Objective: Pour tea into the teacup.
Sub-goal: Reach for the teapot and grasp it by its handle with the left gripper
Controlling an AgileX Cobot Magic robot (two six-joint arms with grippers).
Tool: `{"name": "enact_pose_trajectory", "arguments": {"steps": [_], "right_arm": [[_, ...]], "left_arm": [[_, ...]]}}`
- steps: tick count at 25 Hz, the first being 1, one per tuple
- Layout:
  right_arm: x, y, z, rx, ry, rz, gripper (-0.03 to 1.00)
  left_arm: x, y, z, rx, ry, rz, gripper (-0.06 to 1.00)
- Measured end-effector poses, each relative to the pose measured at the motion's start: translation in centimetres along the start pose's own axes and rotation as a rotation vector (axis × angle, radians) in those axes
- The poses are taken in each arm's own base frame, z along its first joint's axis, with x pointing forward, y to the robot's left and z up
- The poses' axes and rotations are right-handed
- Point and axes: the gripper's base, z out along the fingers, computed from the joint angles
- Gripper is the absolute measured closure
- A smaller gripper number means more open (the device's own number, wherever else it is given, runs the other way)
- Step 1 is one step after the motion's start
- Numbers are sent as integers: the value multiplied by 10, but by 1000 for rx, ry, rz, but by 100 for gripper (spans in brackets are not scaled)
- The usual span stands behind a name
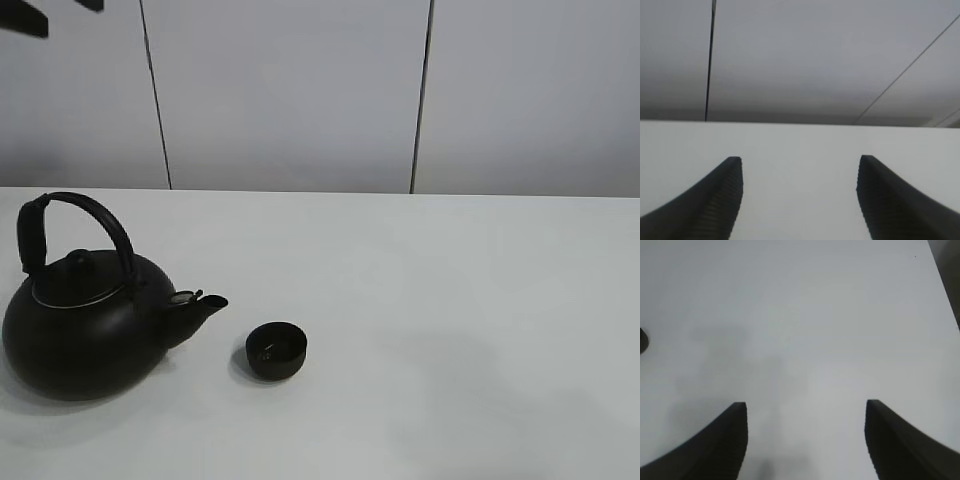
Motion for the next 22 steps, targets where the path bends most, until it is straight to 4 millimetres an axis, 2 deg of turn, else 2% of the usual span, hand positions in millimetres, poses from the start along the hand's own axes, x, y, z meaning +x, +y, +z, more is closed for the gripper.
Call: {"name": "enact_pose_trajectory", "arguments": {"steps": [5, 12, 17, 22], "right_arm": [[0, 0, 0, 0, 0, 0, 50], [0, 0, 0, 0, 0, 0, 50], [0, 0, 0, 1, 0, -1, 50], [0, 0, 0, 1, 0, 0, 50]], "left_arm": [[-25, -17, -45, -20, -173, 106, 47], [-36, -27, -86, -66, -266, 222, 47], [-31, -37, -122, -166, -289, 285, 47], [-4, -40, -152, -265, -299, 245, 47]]}}
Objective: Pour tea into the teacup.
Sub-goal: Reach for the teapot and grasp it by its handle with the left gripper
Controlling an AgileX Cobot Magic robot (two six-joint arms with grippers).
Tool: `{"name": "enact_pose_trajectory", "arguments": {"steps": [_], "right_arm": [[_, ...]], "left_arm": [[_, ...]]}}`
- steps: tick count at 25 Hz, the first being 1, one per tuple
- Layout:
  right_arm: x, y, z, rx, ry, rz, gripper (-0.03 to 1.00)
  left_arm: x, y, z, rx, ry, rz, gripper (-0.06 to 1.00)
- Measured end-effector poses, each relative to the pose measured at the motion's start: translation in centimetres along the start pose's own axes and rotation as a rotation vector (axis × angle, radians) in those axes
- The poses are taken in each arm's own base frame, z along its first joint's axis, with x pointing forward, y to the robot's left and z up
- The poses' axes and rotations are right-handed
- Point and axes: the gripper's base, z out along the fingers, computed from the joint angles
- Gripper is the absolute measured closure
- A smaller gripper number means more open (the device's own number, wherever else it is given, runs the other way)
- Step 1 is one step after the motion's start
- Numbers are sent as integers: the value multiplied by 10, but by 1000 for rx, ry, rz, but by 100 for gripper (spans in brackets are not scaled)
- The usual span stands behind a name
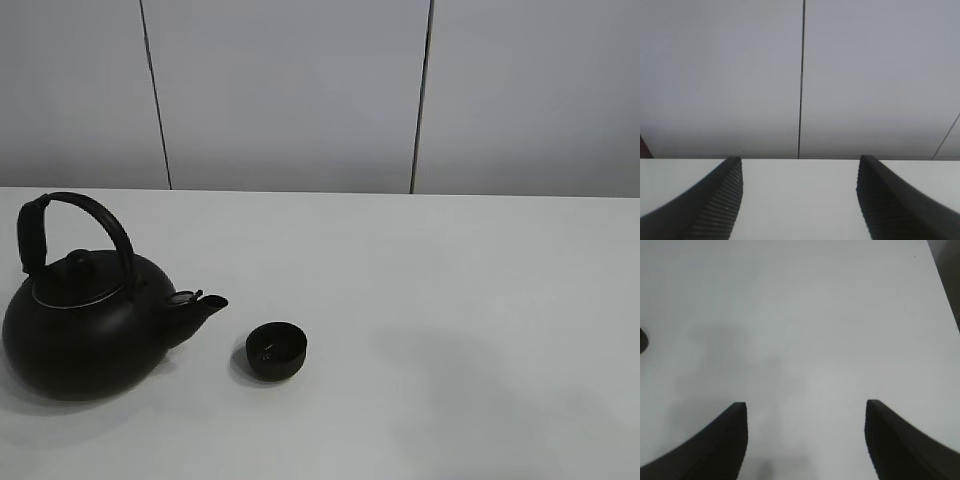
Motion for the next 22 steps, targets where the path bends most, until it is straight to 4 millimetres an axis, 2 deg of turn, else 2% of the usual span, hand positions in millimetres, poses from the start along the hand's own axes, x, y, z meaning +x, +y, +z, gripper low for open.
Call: {"name": "enact_pose_trajectory", "arguments": {"steps": [5, 10, 16, 22], "right_arm": [[0, 0, 0, 0, 1, 0, 50], [0, 0, 0, 0, 1, 0, 50], [0, 0, 0, 1, 1, -1, 50], [0, 0, 0, 1, 1, -1, 50]], "left_arm": [[44, 2, -24, -44, -14, -49, 47], [110, -1, -33, 0, -72, -76, 47], [161, -17, -27, 170, -193, 25, 47], [201, -25, -7, 269, -53, 130, 47]]}}
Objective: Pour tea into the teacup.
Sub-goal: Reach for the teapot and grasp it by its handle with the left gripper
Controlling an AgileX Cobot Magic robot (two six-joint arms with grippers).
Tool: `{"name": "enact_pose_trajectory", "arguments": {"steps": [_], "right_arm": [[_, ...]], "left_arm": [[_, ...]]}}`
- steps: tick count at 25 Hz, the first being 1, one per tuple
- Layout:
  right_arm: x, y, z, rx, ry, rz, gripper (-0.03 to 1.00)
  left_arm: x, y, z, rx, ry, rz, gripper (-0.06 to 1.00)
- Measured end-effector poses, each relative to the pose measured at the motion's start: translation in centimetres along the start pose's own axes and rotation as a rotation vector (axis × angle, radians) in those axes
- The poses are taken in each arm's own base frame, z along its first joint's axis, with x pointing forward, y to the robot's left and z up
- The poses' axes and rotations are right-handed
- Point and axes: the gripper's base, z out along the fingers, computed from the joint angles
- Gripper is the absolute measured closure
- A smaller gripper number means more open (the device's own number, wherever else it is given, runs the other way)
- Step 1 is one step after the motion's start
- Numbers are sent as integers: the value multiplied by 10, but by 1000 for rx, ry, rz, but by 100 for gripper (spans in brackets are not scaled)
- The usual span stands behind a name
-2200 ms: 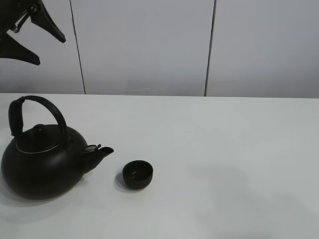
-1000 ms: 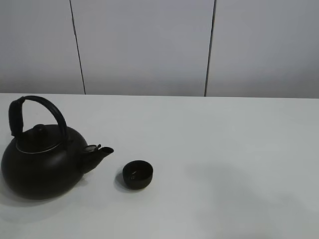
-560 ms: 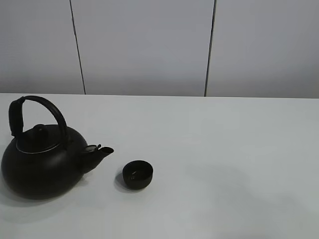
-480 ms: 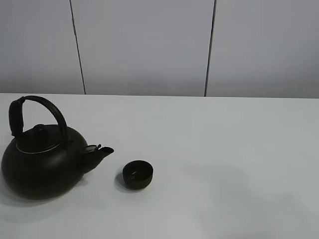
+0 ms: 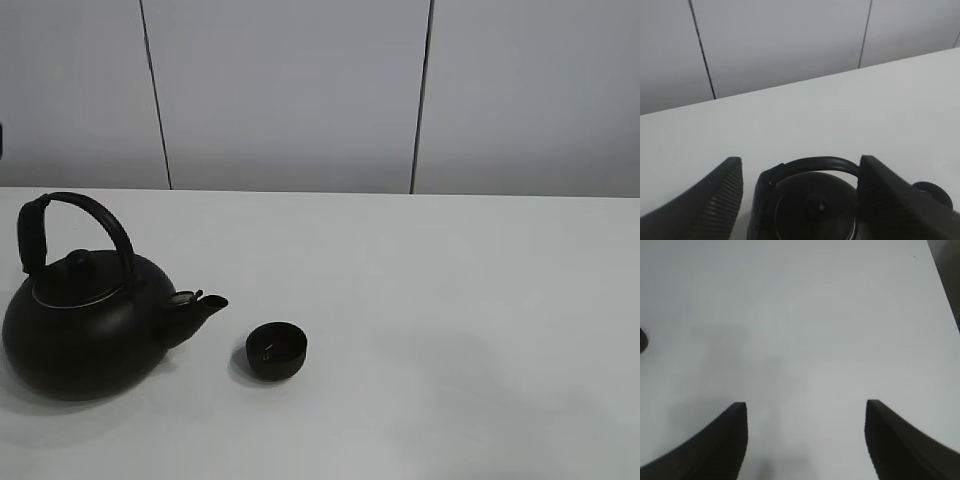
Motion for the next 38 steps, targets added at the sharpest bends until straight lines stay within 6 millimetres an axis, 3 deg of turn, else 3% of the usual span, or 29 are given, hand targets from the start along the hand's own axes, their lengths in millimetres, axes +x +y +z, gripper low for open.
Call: {"name": "enact_pose_trajectory", "arguments": {"steps": [18, 31, 38], "right_arm": [[0, 0, 0, 0, -2, 0, 50], [0, 0, 0, 0, -2, 0, 50], [0, 0, 0, 0, -2, 1, 50]], "left_arm": [[61, 17, 39, 93, 84, 113, 47], [95, 30, 66, -2, 45, 73, 47], [90, 37, 79, -8, 15, 87, 47]]}}
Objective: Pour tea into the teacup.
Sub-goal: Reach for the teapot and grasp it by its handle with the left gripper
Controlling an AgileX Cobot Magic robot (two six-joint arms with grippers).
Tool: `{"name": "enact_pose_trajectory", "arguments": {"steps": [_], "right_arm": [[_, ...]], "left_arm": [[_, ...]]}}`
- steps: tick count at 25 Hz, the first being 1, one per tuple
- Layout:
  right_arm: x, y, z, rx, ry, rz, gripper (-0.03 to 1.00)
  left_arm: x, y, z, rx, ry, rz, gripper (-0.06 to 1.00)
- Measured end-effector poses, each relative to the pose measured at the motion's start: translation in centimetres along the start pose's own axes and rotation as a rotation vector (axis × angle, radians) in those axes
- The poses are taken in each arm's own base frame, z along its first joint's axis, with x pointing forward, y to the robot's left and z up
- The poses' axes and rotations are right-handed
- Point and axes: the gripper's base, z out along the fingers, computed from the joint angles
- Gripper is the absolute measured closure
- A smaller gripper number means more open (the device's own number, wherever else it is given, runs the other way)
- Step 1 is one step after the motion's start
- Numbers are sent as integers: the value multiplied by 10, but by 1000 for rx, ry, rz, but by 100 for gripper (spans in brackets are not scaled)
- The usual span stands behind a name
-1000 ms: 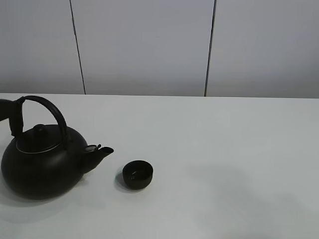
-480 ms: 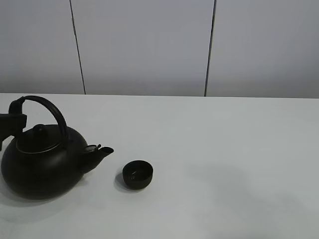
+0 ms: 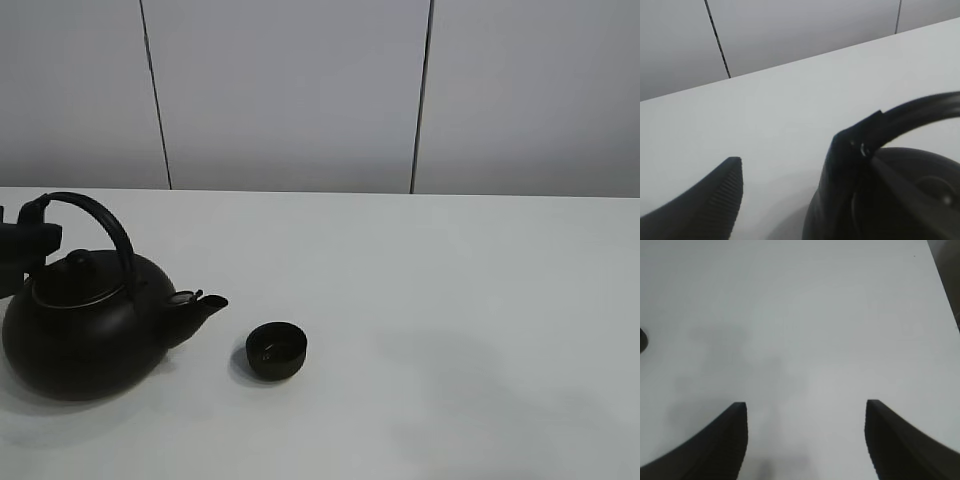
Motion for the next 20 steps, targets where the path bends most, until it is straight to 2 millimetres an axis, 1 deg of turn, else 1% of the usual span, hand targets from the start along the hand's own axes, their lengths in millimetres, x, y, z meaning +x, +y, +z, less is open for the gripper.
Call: {"name": "enact_pose_trajectory", "arguments": {"steps": [7, 16, 18, 20], "right_arm": [[0, 0, 0, 0, 1, 0, 50], [0, 0, 0, 0, 1, 0, 50], [0, 0, 0, 0, 1, 0, 50], [0, 0, 0, 0, 1, 0, 50]], "left_arm": [[-4, 3, 4, -5, -22, 4, 47], [-6, -1, 5, 47, -30, 31, 53], [-8, -2, 7, 60, -40, 41, 57], [-9, -3, 7, 82, -46, 47, 73]]}}
